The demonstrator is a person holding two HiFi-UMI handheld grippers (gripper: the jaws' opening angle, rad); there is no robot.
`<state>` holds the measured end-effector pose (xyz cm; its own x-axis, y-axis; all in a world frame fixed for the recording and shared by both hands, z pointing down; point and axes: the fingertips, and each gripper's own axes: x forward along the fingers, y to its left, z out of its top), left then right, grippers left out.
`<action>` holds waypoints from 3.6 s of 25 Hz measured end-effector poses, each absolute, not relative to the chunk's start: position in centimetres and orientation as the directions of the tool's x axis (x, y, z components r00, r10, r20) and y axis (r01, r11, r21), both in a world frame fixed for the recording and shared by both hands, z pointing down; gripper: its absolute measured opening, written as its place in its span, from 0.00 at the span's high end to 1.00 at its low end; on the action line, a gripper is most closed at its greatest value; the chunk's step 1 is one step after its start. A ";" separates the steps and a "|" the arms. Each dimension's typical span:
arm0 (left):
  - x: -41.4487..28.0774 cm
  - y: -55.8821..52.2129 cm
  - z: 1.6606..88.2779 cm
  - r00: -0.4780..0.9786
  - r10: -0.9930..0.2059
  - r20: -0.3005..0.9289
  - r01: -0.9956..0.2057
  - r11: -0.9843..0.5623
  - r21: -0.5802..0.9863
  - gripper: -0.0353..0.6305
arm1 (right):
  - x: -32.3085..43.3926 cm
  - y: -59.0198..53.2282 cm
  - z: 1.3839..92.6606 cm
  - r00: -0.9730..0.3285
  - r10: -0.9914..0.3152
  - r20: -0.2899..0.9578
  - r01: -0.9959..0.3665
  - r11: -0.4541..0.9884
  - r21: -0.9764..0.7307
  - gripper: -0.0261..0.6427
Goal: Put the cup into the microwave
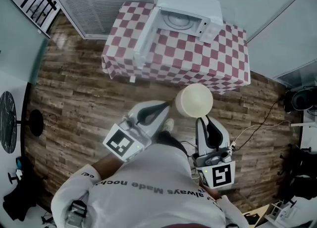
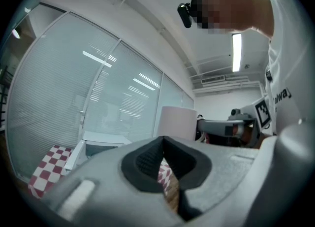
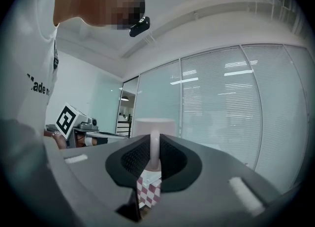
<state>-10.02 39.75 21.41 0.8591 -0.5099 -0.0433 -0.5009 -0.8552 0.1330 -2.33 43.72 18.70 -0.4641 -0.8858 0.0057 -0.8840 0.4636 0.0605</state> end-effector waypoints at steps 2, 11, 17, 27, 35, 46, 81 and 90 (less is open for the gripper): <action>-8.8 37.9 21.2 0.855 -0.518 -0.039 -0.509 -0.850 0.134 0.94 | -1.1 42.0 18.3 -0.470 -0.883 -0.006 -0.881 0.469 0.062 0.90; -3.8 30.9 21.1 0.837 -0.545 -0.040 -0.537 -0.833 0.132 0.94 | 4.0 35.1 18.2 -0.503 -0.864 0.001 -0.862 0.502 0.072 0.90; -0.8 27.2 21.2 0.830 -0.557 -0.021 -0.550 -0.825 0.130 0.94 | 7.1 31.4 18.2 -0.519 -0.855 -0.001 -0.853 0.518 0.068 0.90; 3.9 22.3 21.7 0.821 -0.570 -0.023 -0.564 -0.817 0.122 0.94 | 11.7 26.6 18.6 -0.537 -0.844 -0.010 -0.842 0.535 0.068 0.90; 6.5 21.1 22.7 0.805 -0.593 -0.010 -0.587 -0.799 0.128 0.94 | 14.5 25.1 18.6 -0.535 -0.844 -0.031 -0.845 0.534 0.035 0.90; 6.3 19.5 24.0 0.780 -0.625 0.017 -0.620 -0.769 0.156 0.94 | 15.0 23.5 20.0 -0.569 -0.823 0.001 -0.822 0.568 0.040 0.90; -0.2 -11.1 22.1 0.823 -0.567 -0.036 -0.555 -0.816 0.160 0.94 | 7.2 -6.7 18.1 -0.538 -0.843 -0.014 -0.842 0.536 0.057 0.90; -1.2 -14.0 22.7 0.839 -0.543 -0.023 -0.532 -0.828 0.176 0.94 | 5.7 -9.8 18.6 -0.526 -0.851 -0.013 -0.850 0.524 0.056 0.90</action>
<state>-1.24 -14.02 22.73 0.8391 -0.5434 -0.0235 -0.5316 -0.8285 0.1762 5.72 -9.81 18.59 -0.5257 -0.8505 -0.0128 -0.8497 0.5244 0.0560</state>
